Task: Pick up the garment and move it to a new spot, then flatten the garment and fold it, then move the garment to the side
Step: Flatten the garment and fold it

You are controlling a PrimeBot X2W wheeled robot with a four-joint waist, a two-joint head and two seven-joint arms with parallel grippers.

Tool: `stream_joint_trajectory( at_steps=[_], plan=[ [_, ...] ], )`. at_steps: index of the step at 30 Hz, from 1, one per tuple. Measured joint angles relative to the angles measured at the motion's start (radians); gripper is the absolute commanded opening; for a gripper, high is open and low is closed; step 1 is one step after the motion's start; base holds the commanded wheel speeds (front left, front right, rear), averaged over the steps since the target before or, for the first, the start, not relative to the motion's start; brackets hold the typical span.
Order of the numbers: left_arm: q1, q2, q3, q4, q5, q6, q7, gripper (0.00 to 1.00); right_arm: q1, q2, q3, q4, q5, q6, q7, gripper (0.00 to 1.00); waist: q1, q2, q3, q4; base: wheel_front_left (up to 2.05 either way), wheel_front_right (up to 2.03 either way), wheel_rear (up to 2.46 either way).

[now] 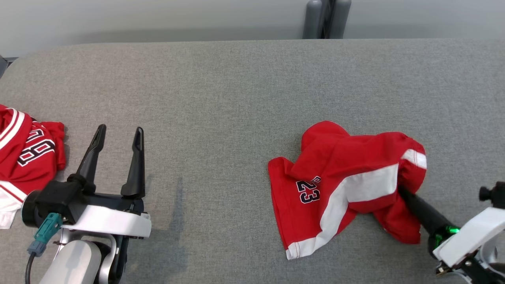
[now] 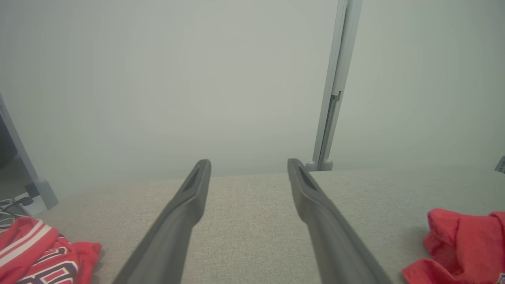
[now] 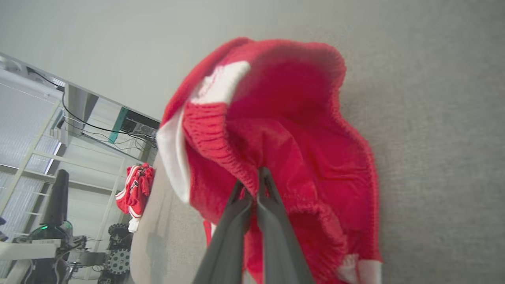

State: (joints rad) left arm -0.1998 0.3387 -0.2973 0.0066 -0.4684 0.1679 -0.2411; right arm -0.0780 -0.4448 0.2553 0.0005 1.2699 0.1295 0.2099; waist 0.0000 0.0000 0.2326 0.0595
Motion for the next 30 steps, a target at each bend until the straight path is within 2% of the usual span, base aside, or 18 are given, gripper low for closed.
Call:
stream_joint_trajectory(
  at_steps=[7, 8, 9, 10, 18, 22, 24, 26, 30],
  plan=[
    [-0.007, -0.003, -0.007, 0.007, -0.003, -0.001, -0.001, 1.00, -0.028, -0.004, 0.103, 0.163, -0.090, 0.000, -0.084, 0.00, 0.0000, 0.0000, 0.004, -0.001, 0.00, 0.00, 0.00],
    [-0.007, -0.004, -0.007, 0.007, -0.005, -0.001, -0.002, 1.00, -0.034, 0.000, 0.111, 0.175, -0.091, 0.000, -0.102, 0.08, 0.0000, 0.0000, 0.004, -0.002, 0.00, 0.00, 0.00],
    [-0.007, -0.003, -0.007, 0.008, -0.007, -0.001, -0.002, 1.00, -0.039, 0.003, 0.116, 0.181, -0.091, 0.000, -0.124, 0.45, 0.0000, 0.0000, 0.004, -0.002, 0.00, 0.00, 0.00],
    [-0.007, -0.003, -0.006, 0.008, -0.007, -0.001, -0.002, 1.00, -0.042, 0.003, 0.118, 0.183, -0.091, 0.000, -0.146, 1.00, 0.0000, 0.0000, 0.004, -0.003, 0.00, 0.00, 0.00],
    [0.016, -0.005, 0.008, 0.009, -0.016, 0.027, -0.003, 1.00, -0.011, -0.036, 0.121, 0.145, -0.123, 0.000, -0.300, 1.00, 0.0000, 0.0000, -0.013, -0.011, 0.00, 0.00, 0.00],
    [0.046, -0.005, 0.023, 0.001, -0.026, 0.048, -0.001, 1.00, 0.013, -0.063, 0.061, 0.094, -0.177, 0.000, -0.391, 1.00, 0.0000, 0.0000, -0.029, -0.021, 0.00, 0.00, 0.00],
    [0.059, -0.004, 0.029, -0.005, -0.027, 0.057, -0.001, 1.00, 0.021, -0.063, -0.002, 0.087, -0.232, 0.000, -0.426, 1.00, 0.0000, 0.0000, -0.037, -0.026, 0.00, 0.00, 0.00],
    [0.071, -0.004, 0.033, -0.011, -0.027, 0.064, -0.001, 1.00, 0.025, -0.043, -0.061, 0.068, -0.299, 0.000, -0.447, 1.00, 0.0000, 0.0000, -0.045, -0.029, 0.00, 0.00, 0.00],
    [0.084, -0.003, 0.042, -0.024, -0.027, 0.080, -0.002, 1.00, 0.009, 0.038, -0.153, 0.022, -0.467, 0.000, -0.458, 1.00, 0.0000, 0.0000, -0.058, -0.033, 0.00, 0.00, 0.00]
  ],
)
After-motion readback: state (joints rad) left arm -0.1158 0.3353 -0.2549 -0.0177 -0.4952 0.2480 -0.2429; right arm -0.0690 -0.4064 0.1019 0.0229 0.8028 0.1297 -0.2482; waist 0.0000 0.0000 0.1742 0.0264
